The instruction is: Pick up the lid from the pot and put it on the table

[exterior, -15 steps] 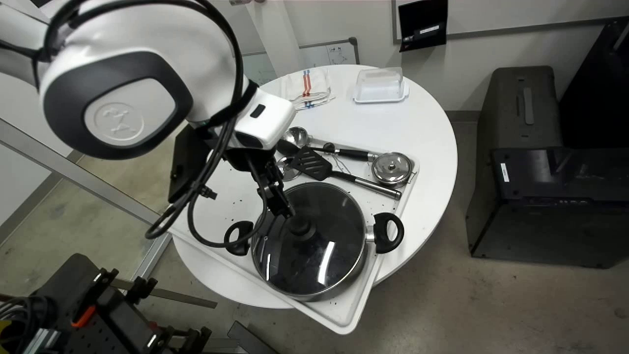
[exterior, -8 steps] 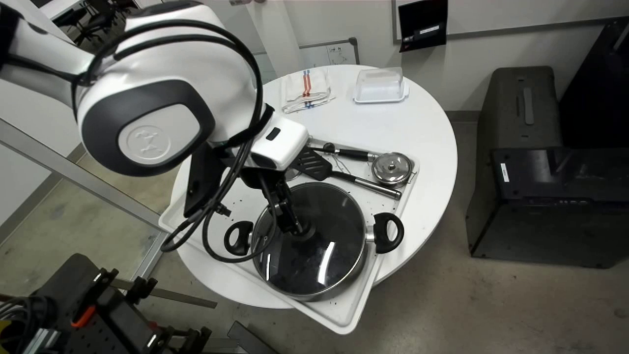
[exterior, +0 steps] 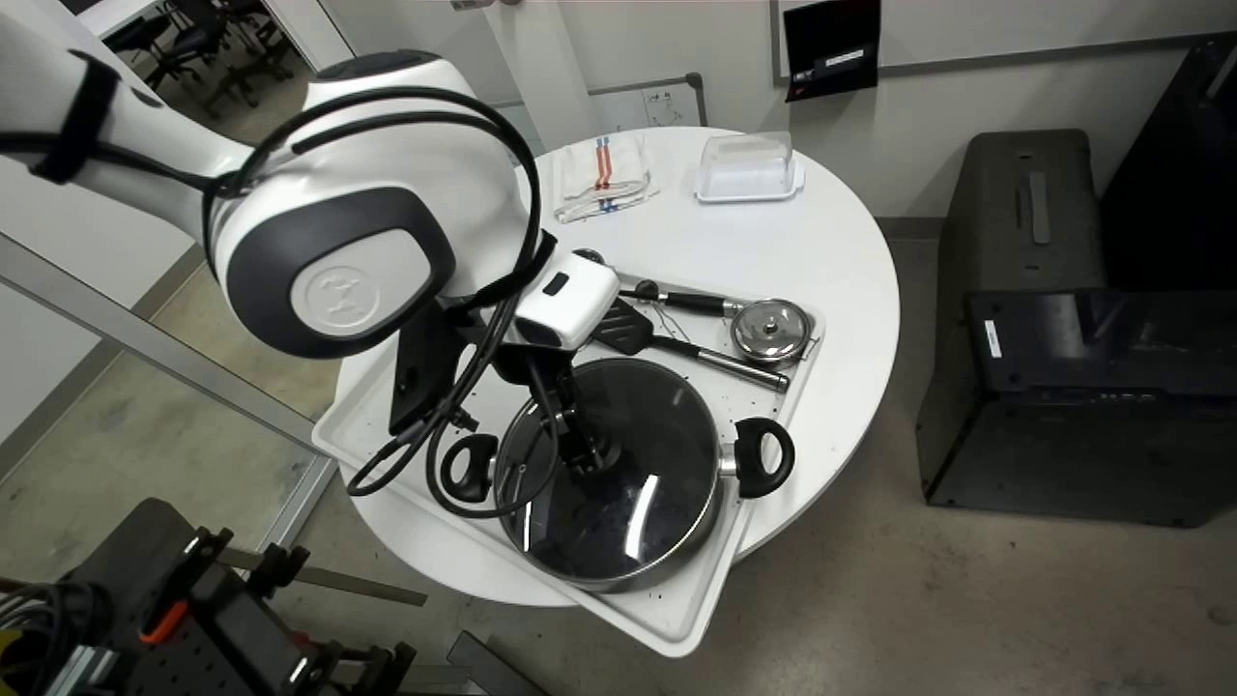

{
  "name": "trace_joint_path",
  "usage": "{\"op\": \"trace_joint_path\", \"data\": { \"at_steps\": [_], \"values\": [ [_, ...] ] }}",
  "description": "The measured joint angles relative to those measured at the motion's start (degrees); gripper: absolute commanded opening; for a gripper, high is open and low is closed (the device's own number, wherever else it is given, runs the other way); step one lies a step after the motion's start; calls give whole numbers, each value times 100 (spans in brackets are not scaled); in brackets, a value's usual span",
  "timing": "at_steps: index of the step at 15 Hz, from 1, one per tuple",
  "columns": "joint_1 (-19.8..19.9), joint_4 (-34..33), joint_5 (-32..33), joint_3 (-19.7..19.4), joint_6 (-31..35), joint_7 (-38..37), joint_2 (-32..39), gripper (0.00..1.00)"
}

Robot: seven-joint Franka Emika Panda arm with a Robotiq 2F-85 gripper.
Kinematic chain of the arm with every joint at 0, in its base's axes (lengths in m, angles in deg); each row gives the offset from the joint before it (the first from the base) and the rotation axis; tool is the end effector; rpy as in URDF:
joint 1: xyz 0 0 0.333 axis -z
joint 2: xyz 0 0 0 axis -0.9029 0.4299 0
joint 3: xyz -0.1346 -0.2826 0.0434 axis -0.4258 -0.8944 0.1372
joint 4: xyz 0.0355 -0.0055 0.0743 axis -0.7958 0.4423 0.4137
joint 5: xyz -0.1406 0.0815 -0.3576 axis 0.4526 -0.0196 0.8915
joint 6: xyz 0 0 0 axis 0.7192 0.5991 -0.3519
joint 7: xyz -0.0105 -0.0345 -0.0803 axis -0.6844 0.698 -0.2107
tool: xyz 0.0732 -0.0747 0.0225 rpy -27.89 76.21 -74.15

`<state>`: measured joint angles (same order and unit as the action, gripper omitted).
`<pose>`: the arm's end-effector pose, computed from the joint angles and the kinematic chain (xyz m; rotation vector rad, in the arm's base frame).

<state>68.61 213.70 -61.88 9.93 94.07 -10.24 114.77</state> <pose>0.5017 -0.1796 0.1184 2.8010 -1.0371 -0.1216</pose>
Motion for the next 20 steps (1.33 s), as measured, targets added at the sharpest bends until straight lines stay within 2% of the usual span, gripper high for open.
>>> {"op": "trace_joint_path", "data": {
  "at_steps": [5,6,8,12,17,20],
  "values": [
    [-62,-158,-4,-1,0,-23,199,100],
    [-63,-180,-6,-2,0,-24,221,75],
    [-63,-213,-8,-8,0,-25,247,67],
    [-63,-243,-10,-46,0,-25,267,35],
    [-68,-264,-33,-95,2,-25,215,24],
    [-69,-271,-59,-101,2,-25,210,24]
  ]
}}
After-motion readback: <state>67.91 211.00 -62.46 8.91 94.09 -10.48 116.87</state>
